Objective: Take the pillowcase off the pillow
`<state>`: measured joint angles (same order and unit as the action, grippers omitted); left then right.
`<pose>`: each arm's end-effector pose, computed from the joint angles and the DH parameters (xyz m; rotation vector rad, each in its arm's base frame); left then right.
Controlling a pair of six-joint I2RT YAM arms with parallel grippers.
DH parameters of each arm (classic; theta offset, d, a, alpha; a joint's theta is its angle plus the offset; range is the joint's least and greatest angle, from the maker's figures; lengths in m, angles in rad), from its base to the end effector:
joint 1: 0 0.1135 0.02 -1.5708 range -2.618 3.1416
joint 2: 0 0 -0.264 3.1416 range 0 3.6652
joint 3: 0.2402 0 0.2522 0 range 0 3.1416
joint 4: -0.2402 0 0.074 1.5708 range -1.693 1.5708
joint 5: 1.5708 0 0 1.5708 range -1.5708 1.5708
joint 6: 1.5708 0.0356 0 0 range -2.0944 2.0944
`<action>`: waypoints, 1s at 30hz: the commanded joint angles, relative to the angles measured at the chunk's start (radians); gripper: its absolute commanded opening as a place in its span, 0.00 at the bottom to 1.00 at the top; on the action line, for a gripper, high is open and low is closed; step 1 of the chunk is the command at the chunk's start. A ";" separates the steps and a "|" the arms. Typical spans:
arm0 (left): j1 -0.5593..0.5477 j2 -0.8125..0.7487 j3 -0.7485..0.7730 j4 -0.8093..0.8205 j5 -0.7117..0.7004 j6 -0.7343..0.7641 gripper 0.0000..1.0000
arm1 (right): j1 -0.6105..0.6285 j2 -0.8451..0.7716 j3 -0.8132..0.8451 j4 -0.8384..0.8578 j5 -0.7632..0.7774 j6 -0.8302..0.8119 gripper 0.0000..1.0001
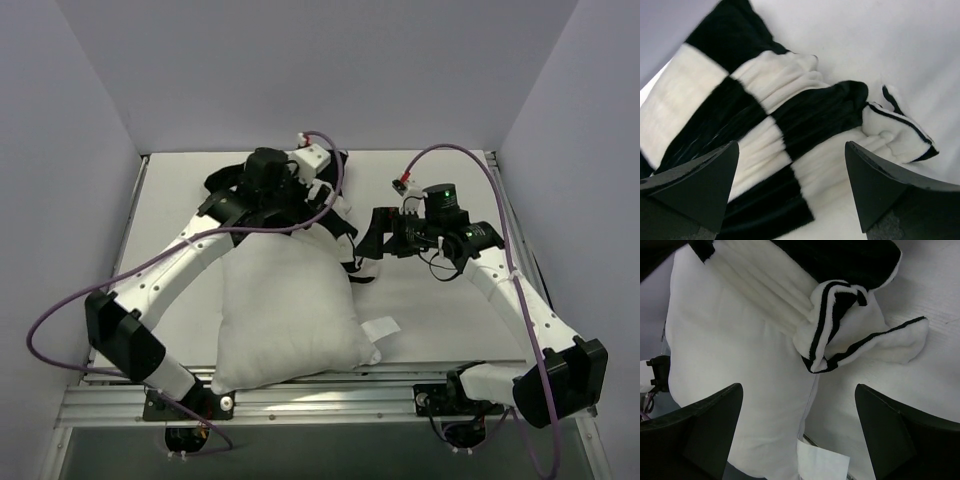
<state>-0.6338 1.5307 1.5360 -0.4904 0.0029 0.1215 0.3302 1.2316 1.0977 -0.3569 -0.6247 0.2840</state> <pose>0.2828 -0.2080 0.3875 0.7654 1.9246 -0.3195 0.2521 0.1084 0.3407 -0.4500 2.0678 1.0160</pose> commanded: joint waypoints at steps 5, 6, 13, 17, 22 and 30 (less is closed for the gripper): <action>-0.075 0.252 0.245 -0.274 0.126 0.355 0.94 | 0.001 -0.066 -0.070 0.075 -0.006 0.070 0.89; -0.073 0.272 0.289 -0.305 0.138 0.368 0.94 | 0.001 -0.075 -0.070 0.072 -0.001 0.069 0.89; -0.063 0.428 0.368 -0.441 0.160 0.380 0.94 | 0.001 -0.086 -0.075 0.062 0.005 0.044 0.90; -0.021 0.477 0.397 -0.430 0.160 0.285 0.41 | 0.007 -0.090 -0.091 0.101 -0.024 0.058 0.90; 0.017 0.480 0.418 -0.331 0.103 0.143 0.02 | 0.076 -0.063 -0.117 0.177 0.006 0.138 0.90; 0.020 0.392 0.351 -0.175 0.006 -0.123 0.02 | 0.201 0.060 -0.101 0.413 0.169 0.291 0.96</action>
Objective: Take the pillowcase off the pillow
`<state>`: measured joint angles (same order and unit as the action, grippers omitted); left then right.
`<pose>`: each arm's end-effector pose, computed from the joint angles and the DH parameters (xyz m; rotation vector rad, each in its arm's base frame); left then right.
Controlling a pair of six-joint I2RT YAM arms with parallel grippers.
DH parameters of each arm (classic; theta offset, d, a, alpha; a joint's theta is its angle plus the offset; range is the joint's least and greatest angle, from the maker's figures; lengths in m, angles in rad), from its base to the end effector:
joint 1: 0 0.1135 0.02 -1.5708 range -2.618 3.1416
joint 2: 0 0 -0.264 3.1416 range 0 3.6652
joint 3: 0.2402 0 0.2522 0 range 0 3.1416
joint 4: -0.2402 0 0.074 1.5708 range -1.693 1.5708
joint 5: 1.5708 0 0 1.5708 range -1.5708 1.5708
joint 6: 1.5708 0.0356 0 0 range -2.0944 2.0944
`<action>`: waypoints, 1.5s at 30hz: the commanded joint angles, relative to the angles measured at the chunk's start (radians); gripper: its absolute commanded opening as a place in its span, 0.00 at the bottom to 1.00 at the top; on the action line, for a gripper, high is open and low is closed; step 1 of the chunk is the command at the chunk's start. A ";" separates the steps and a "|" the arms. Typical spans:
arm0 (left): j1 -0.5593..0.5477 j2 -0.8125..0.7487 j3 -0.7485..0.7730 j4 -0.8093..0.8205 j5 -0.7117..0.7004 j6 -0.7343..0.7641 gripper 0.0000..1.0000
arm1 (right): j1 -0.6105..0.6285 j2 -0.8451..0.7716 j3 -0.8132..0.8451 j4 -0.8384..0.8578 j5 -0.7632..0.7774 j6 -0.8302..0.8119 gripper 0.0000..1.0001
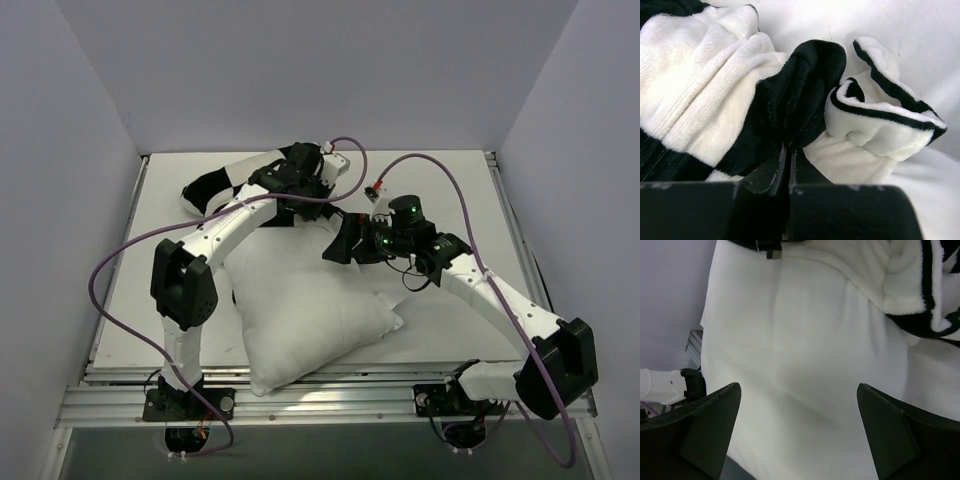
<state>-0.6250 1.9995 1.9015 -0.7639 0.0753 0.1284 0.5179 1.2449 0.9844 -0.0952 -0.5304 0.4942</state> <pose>0.3639 -0.2659 0.3062 0.9346 2.2695 -0.3128 0.2394 0.1571 0.3220 -0.4065 2.0210 1.1639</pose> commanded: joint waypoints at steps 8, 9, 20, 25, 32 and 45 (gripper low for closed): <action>0.015 -0.108 -0.041 0.130 -0.066 -0.167 0.02 | 0.062 0.237 0.117 0.137 0.233 -0.020 1.00; 0.018 -0.114 -0.045 0.133 -0.066 -0.168 0.02 | 0.071 0.248 0.122 0.135 0.266 -0.035 1.00; 0.083 -0.126 -0.073 0.235 -0.178 -0.309 0.02 | 0.180 0.346 0.158 0.100 -0.006 -0.147 0.00; 0.169 -0.145 -0.084 0.293 -0.340 -0.388 0.02 | 0.179 0.234 0.186 -0.053 -0.016 -0.223 0.00; 0.301 -0.165 -0.067 0.353 -0.519 -0.425 0.02 | 0.174 0.007 0.217 -0.271 -0.086 -0.305 0.00; 0.404 -0.019 0.030 0.377 -0.641 -0.303 0.02 | -0.059 -0.167 0.315 -0.586 -0.019 -0.408 0.00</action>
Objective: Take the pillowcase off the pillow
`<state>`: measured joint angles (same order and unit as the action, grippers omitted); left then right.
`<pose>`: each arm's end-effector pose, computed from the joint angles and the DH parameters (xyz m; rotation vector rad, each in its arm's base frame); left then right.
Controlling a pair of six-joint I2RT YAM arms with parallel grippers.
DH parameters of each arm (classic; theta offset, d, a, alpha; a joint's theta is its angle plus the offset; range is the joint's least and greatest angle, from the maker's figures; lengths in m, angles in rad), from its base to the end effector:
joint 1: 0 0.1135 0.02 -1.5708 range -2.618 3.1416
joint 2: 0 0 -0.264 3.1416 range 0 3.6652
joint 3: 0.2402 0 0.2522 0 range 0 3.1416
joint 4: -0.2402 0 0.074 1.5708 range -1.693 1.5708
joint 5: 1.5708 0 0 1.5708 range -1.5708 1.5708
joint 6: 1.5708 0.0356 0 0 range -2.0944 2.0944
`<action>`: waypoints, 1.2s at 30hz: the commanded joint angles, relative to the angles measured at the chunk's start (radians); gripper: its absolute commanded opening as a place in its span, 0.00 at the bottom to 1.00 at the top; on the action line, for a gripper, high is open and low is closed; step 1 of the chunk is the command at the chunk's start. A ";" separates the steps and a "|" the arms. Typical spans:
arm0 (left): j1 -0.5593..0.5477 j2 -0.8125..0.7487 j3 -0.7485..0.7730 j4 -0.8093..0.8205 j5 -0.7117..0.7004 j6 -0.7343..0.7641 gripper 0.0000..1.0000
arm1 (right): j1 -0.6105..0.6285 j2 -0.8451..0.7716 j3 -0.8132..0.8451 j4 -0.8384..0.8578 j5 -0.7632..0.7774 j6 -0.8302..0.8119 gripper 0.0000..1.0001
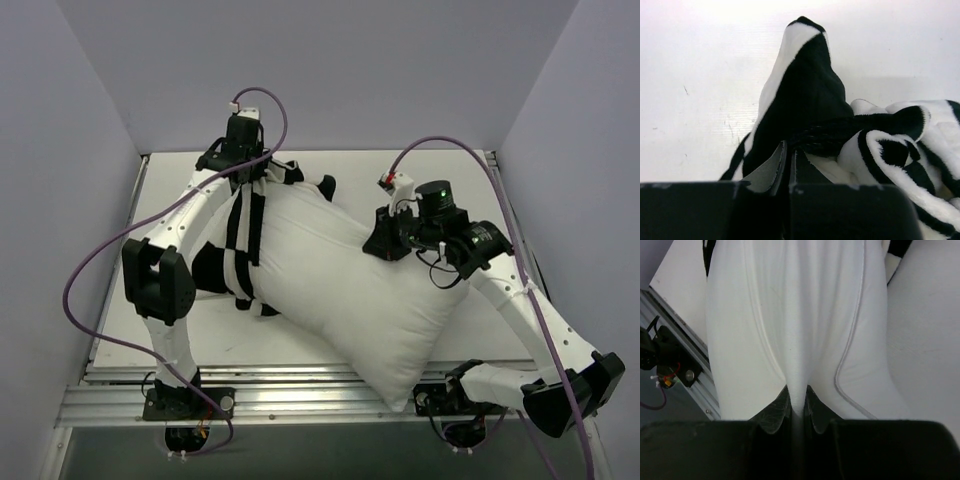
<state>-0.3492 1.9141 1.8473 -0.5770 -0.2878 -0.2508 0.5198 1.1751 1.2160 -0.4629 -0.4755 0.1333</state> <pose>0.4204 -0.1423 0.3407 -0.0504 2.1836 -0.0202 0.2149 0.1418 0.3838 -0.7021 1.9306 0.8872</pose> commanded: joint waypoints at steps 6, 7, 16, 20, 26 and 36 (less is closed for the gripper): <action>0.124 0.096 0.119 0.158 -0.078 0.015 0.06 | -0.072 -0.025 0.025 -0.155 0.032 0.023 0.00; 0.116 0.083 0.086 0.190 -0.047 0.007 0.10 | -0.070 -0.011 0.013 -0.101 0.038 0.043 0.00; 0.090 -0.208 -0.127 0.299 0.200 -0.088 0.96 | -0.063 0.179 0.003 0.061 0.251 0.149 0.54; 0.087 -0.407 -0.302 0.286 0.204 -0.100 0.94 | -0.029 0.186 0.075 0.055 0.391 0.129 0.77; 0.088 -0.720 -0.604 0.178 0.191 -0.122 0.94 | 0.149 0.167 0.174 0.072 0.649 0.091 0.93; 0.122 -1.006 -0.996 0.086 0.219 -0.225 0.94 | 0.515 0.287 0.235 0.112 0.761 -0.113 1.00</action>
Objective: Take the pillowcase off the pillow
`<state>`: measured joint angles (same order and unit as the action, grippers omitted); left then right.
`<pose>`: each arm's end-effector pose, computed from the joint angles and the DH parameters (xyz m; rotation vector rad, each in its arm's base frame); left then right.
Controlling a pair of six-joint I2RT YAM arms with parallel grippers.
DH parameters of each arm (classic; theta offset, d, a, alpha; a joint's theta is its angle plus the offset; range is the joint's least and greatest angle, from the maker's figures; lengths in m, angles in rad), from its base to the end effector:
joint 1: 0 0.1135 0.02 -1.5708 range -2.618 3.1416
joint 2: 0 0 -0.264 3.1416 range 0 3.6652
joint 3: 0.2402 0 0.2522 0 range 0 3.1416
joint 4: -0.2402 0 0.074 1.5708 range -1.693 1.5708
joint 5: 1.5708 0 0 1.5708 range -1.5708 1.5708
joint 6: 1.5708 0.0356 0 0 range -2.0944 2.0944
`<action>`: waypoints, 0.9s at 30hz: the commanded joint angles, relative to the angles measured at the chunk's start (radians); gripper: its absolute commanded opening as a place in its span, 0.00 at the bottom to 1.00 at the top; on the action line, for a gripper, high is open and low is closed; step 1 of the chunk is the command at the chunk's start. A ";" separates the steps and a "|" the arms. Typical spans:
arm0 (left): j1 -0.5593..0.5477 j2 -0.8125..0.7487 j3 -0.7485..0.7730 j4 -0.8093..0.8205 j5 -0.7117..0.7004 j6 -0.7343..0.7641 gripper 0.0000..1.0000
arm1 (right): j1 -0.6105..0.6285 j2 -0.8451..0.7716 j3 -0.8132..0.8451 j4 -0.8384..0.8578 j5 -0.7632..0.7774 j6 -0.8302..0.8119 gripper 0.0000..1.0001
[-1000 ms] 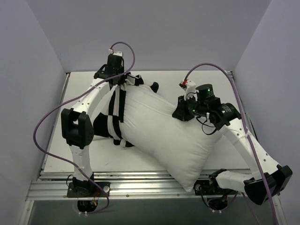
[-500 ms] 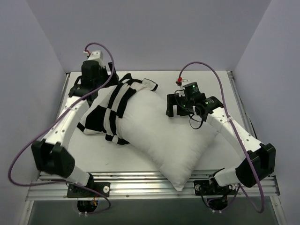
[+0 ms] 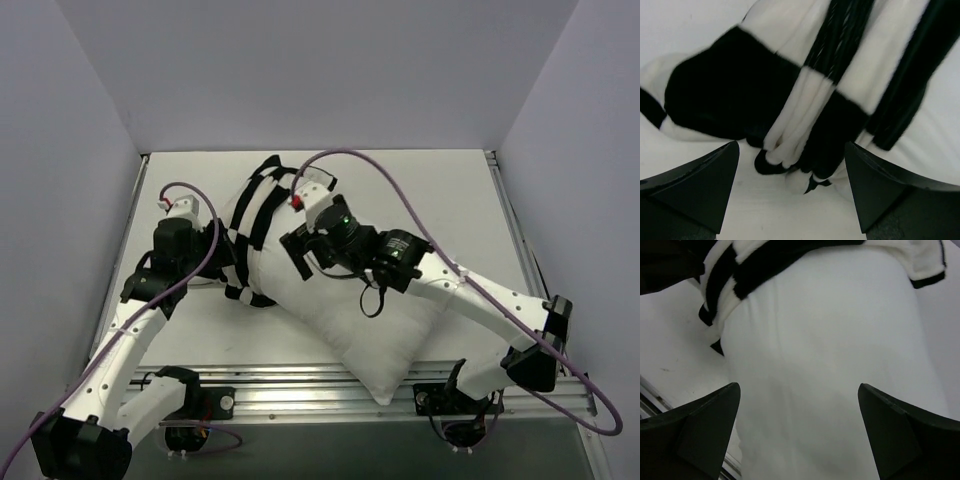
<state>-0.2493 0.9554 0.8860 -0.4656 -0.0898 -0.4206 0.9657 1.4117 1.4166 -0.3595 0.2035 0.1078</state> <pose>0.2046 -0.0488 0.3161 -0.2352 2.1053 -0.3068 0.1908 0.2631 0.3976 -0.6844 1.8294 0.5225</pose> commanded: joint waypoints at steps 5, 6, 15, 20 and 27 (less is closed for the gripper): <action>0.044 -0.083 -0.073 -0.021 0.027 -0.067 0.94 | 0.195 0.171 0.036 0.051 0.105 -0.151 1.00; 0.047 -0.083 -0.074 -0.024 0.028 -0.069 0.94 | 0.196 0.193 0.033 0.059 0.112 -0.152 1.00; 0.051 -0.099 -0.068 -0.024 0.059 -0.061 0.94 | 0.099 0.463 0.004 0.076 0.244 -0.122 0.94; 0.050 -0.081 -0.070 -0.022 0.088 -0.040 0.94 | 0.022 0.452 -0.005 0.111 0.108 -0.065 0.00; 0.029 -0.027 -0.049 0.062 0.203 -0.026 0.96 | -0.033 0.363 0.045 0.123 -0.081 -0.049 0.00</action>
<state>-0.2085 0.9047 0.7975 -0.4938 0.0471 -0.4625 0.9527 1.8191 1.4330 -0.1986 0.2386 0.0219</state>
